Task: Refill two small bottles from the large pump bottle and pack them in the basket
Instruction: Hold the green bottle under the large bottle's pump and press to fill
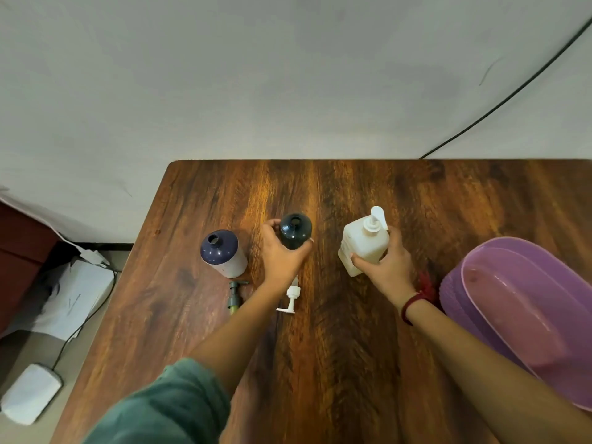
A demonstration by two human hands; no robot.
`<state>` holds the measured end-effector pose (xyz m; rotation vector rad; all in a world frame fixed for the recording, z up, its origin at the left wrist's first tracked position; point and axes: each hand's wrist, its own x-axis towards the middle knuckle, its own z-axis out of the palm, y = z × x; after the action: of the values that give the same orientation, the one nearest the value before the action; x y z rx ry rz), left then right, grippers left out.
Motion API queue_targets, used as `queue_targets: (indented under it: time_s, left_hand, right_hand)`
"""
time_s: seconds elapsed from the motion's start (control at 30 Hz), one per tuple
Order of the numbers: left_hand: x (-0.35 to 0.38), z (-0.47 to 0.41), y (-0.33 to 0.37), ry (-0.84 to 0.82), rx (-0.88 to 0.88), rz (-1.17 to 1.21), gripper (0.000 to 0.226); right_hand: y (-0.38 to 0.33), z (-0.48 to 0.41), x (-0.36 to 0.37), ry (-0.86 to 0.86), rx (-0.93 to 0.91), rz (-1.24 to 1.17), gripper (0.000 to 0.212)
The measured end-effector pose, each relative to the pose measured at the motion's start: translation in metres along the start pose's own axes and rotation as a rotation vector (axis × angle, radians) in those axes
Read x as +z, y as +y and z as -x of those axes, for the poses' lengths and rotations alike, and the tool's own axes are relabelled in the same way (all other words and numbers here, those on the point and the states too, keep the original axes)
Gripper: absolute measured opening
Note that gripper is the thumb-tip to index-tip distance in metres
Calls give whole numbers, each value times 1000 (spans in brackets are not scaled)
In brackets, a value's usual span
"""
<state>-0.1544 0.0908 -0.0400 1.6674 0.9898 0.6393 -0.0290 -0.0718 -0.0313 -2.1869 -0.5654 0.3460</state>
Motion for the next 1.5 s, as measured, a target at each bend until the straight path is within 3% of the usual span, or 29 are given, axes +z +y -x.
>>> queue_targets:
  time_s: [0.43,0.83,1.5]
  left_hand:
    - [9,95,-10,-160,62,-17,66]
    - [16,131,-13,-148,246,28,67]
    - [-16,250,-36,-188,361,97,62]
  right_hand:
    - [17,54,-20,13,-122,94,79]
    - [39,105,-31,97,-315,301,88]
    - [49,228,-42,204,-232,417,92]
